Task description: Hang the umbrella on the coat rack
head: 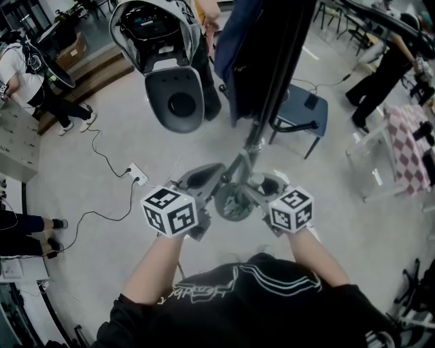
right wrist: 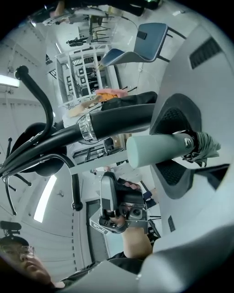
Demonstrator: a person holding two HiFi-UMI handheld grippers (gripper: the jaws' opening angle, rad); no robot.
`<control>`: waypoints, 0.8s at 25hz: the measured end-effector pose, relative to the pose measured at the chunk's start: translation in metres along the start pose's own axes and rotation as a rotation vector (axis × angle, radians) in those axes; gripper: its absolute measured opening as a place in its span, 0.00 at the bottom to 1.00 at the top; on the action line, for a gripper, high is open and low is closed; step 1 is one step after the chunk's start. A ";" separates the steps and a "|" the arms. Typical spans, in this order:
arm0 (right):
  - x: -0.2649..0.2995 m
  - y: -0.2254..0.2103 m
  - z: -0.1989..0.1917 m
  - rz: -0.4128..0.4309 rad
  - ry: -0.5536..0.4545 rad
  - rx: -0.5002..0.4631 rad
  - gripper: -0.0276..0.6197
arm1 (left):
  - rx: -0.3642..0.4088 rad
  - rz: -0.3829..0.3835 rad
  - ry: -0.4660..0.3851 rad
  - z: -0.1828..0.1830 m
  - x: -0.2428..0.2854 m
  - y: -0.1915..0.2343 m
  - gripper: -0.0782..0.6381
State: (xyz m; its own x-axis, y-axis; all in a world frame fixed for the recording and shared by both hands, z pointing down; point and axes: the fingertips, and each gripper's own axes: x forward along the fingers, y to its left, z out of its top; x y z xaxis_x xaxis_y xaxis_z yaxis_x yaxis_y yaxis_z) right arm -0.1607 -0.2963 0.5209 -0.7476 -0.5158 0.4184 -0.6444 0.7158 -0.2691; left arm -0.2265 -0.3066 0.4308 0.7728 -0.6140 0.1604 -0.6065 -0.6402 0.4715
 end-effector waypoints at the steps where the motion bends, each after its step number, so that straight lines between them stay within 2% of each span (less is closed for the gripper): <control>1: 0.001 0.000 0.000 0.005 -0.005 -0.001 0.29 | -0.001 0.003 -0.001 -0.001 -0.001 0.001 0.11; 4: 0.005 -0.002 -0.003 0.030 -0.016 0.032 0.30 | -0.001 0.010 -0.003 -0.004 -0.004 0.003 0.11; 8: 0.008 -0.005 -0.017 0.060 0.024 0.180 0.37 | -0.018 0.019 0.011 -0.014 -0.007 0.001 0.11; 12: -0.002 -0.001 -0.039 0.081 0.068 0.263 0.42 | -0.032 0.025 0.017 -0.022 -0.012 -0.003 0.11; 16: -0.028 0.010 -0.037 0.126 0.029 0.323 0.43 | -0.047 0.011 0.012 -0.027 -0.021 -0.015 0.11; 20: -0.070 0.026 -0.013 0.170 -0.054 0.347 0.41 | -0.065 -0.037 0.018 -0.037 -0.030 -0.041 0.11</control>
State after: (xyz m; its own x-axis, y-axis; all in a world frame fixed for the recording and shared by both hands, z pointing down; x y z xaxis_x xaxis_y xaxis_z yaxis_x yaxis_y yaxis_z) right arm -0.1233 -0.2357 0.4959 -0.8500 -0.4340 0.2985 -0.5194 0.5963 -0.6121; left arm -0.2177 -0.2449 0.4386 0.7982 -0.5816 0.1572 -0.5645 -0.6308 0.5324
